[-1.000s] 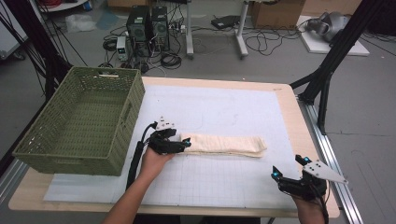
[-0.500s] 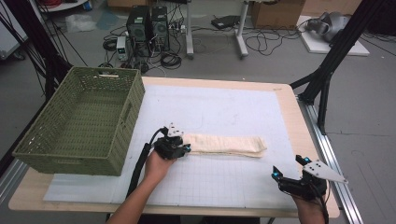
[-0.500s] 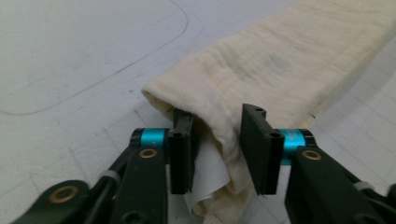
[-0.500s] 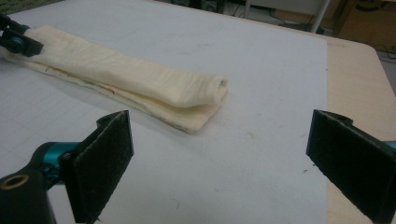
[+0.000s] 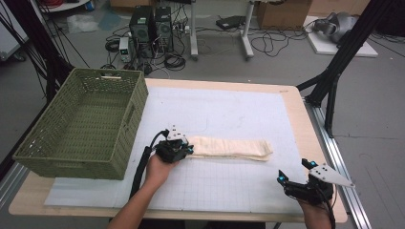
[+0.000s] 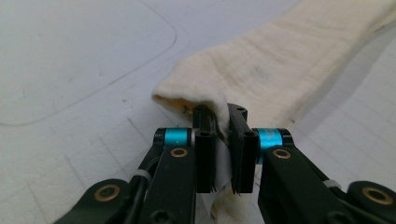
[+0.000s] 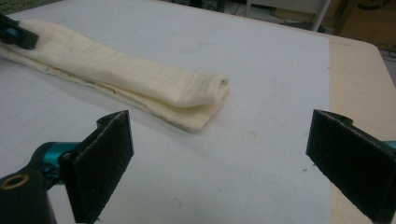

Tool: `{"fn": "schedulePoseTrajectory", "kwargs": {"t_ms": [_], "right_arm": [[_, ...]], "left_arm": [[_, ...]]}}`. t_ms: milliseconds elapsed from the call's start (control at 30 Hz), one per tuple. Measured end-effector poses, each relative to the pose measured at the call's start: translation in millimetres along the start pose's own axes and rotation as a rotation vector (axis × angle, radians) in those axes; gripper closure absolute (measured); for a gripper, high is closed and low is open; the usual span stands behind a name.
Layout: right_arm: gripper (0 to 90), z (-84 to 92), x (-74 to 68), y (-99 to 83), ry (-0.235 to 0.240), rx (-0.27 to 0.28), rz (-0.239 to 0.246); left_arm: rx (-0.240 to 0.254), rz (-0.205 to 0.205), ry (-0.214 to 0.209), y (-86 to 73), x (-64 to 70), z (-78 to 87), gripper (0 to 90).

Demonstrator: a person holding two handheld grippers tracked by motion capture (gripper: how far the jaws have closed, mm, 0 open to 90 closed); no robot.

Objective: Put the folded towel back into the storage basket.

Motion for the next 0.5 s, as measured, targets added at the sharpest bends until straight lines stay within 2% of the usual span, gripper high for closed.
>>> {"fn": "schedulePoseTrajectory", "kwargs": {"t_ms": [67,133,233,300,400,500], "right_arm": [[5.8,0.0,0.1,0.4,0.002,0.003,-0.01],[5.8,-0.7,-2.3,5.2,0.009,0.024,-0.013],[5.8,-1.9,-4.7,8.7,0.006,0.037,-0.006],[5.8,-4.6,-8.8,12.3,0.018,0.044,-0.005],[5.8,-10.1,-15.3,14.8,0.04,0.038,0.013],[8.0,-14.3,-16.7,15.8,0.058,0.037,0.0]], "left_arm": [[0.028,0.019,-0.011,-2.0,-0.6,5.1,82.1],[0.025,0.008,-0.018,-5.6,-1.8,8.5,82.1],[0.035,0.013,-0.026,-7.3,-3.2,11.7,82.1],[0.052,0.022,-0.032,-5.6,-3.4,13.5,82.1],[0.071,0.015,-0.037,-3.7,-2.4,17.4,82.1],[0.096,0.014,-0.036,-5.4,-2.4,22.5,82.1]]}}
Point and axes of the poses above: each handheld gripper's, and its own axes: z roughly backward along the jaws, y roughly out of its top, x roughly to its right, the point moved 4 cm from there along -z, roughly forward along the jaws, and after that the axes turned 7 degrees about x, right-handed, at the moved point
